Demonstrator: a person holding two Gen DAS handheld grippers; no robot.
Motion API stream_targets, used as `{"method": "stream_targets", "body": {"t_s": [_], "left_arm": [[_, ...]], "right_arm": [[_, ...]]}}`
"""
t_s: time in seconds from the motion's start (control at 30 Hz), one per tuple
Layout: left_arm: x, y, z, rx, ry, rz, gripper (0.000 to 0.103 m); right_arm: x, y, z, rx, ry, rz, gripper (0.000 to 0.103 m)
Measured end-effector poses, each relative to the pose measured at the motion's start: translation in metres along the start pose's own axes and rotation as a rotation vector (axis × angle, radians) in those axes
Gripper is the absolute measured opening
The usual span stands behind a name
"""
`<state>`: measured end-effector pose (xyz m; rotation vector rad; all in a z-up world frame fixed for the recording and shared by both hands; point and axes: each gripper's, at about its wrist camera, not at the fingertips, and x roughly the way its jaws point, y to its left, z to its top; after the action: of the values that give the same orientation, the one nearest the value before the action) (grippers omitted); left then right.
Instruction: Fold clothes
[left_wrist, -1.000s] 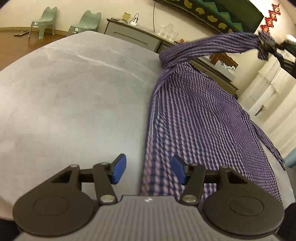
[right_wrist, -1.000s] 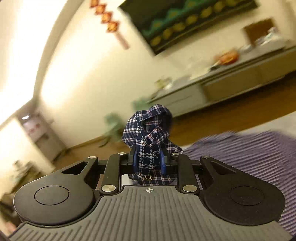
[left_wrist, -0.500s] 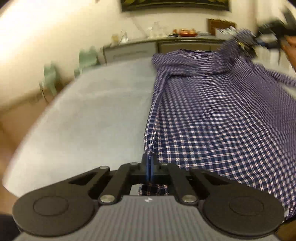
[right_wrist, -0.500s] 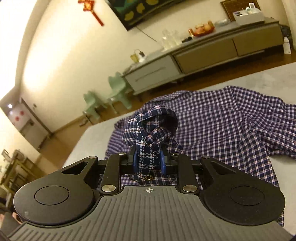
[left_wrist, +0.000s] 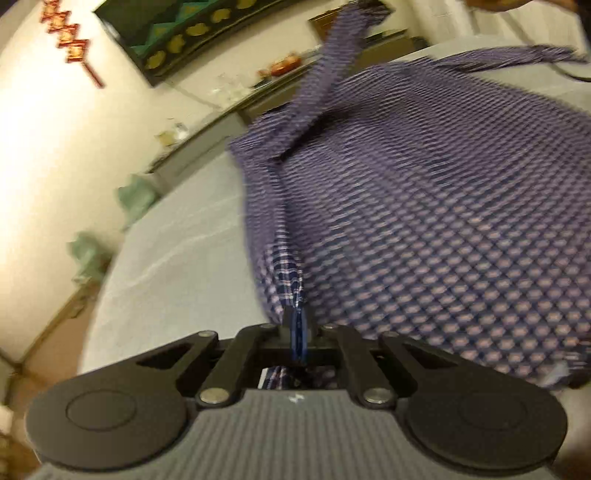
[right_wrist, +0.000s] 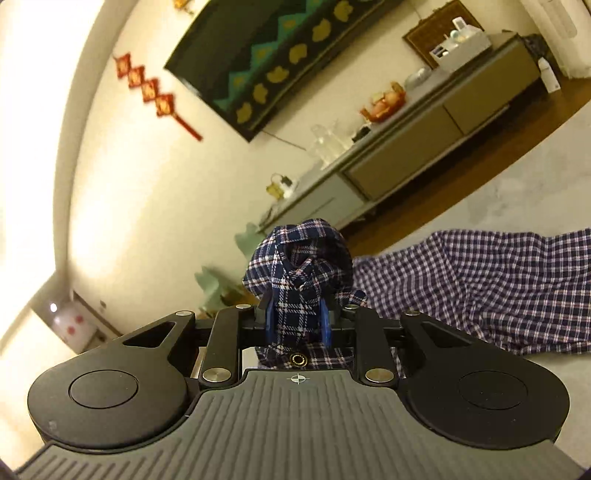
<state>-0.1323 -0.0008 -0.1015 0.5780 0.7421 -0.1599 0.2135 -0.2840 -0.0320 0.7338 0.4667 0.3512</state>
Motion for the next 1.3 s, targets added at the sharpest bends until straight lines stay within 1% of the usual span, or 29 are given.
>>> {"method": "stream_targets", "body": {"t_s": [0.03,0.1,0.17,0.23,0.3,0.33,0.43,0.47,0.53,0.67,0.77,0.8,0.83,0.9,0.93,1.0,1.03,1.1,1.13,1.17,1.2,1.23,1.27,1.3], "left_arm": [[-0.001,-0.002,-0.002,-0.01,-0.007,-0.042,0.011],[-0.006,-0.001,-0.008,-0.039,-0.024,-0.089,0.013],[-0.016,0.003,-0.016,-0.058,-0.042,-0.083,0.02],[-0.028,0.011,-0.024,-0.084,-0.086,-0.082,0.036],[-0.043,0.023,-0.032,-0.142,-0.14,-0.099,0.04],[-0.047,0.031,-0.036,-0.188,-0.16,-0.119,0.042],[-0.043,0.05,-0.042,-0.321,-0.146,-0.173,0.044],[-0.038,0.051,-0.043,-0.336,-0.128,-0.202,0.044],[-0.025,0.049,-0.046,-0.341,-0.085,-0.268,0.044],[-0.025,0.049,-0.044,-0.29,-0.066,-0.298,0.044],[-0.029,0.08,-0.018,-0.303,-0.12,-0.322,0.046],[-0.03,0.091,-0.008,-0.309,-0.141,-0.331,0.05],[-0.023,0.105,0.007,-0.312,-0.153,-0.325,0.053],[0.0,0.133,0.042,-0.317,-0.171,-0.303,0.053],[0.019,0.149,0.061,-0.322,-0.177,-0.28,0.053],[0.065,0.18,0.102,-0.333,-0.164,-0.225,0.052],[0.094,0.194,0.124,-0.345,-0.153,-0.211,0.051],[0.15,0.221,0.159,-0.371,-0.116,-0.211,0.051],[0.178,0.229,0.175,-0.381,-0.09,-0.195,0.048],[0.207,0.235,0.191,-0.391,-0.063,-0.173,0.047],[0.236,0.24,0.205,-0.401,-0.041,-0.163,0.047],[0.258,0.245,0.213,-0.416,-0.023,-0.159,0.047],[0.272,0.25,0.213,-0.433,-0.01,-0.151,0.047],[0.288,0.253,0.213,-0.446,0.002,-0.149,0.047]], "right_arm": [[0.0,-0.002,-0.001,-0.011,0.001,-0.024,0.024],[0.006,-0.011,-0.007,-0.046,0.015,-0.091,0.025],[0.015,-0.023,-0.015,-0.061,0.038,-0.159,0.026],[0.021,-0.033,-0.021,-0.057,0.066,-0.206,0.033],[0.026,-0.041,-0.025,-0.054,0.086,-0.244,0.034],[0.025,-0.042,-0.025,-0.056,0.084,-0.25,0.034],[0.023,-0.042,-0.024,-0.06,0.08,-0.266,0.034],[0.023,-0.041,-0.024,-0.062,0.08,-0.267,0.034],[0.026,-0.039,-0.025,-0.073,0.086,-0.269,0.034],[0.03,-0.032,-0.03,-0.123,0.114,-0.293,0.036],[0.029,-0.027,-0.033,-0.174,0.128,-0.323,0.039],[0.029,-0.025,-0.034,-0.193,0.132,-0.331,0.039],[0.029,-0.023,-0.035,-0.211,0.136,-0.34,0.039],[0.029,-0.019,-0.037,-0.239,0.144,-0.346,0.039],[0.029,-0.017,-0.038,-0.249,0.148,-0.344,0.039],[0.028,-0.012,-0.039,-0.259,0.153,-0.332,0.039],[0.027,-0.009,-0.04,-0.266,0.155,-0.324,0.039],[0.026,0.001,-0.043,-0.288,0.157,-0.305,0.04],[0.026,0.005,-0.045,-0.301,0.16,-0.295,0.04],[0.027,0.007,-0.047,-0.314,0.168,-0.287,0.04],[0.029,0.008,-0.048,-0.328,0.178,-0.281,0.042],[0.031,0.008,-0.05,-0.347,0.189,-0.285,0.049],[0.033,0.007,-0.052,-0.371,0.193,-0.307,0.055],[0.035,0.006,-0.053,-0.395,0.196,-0.328,0.065]]}}
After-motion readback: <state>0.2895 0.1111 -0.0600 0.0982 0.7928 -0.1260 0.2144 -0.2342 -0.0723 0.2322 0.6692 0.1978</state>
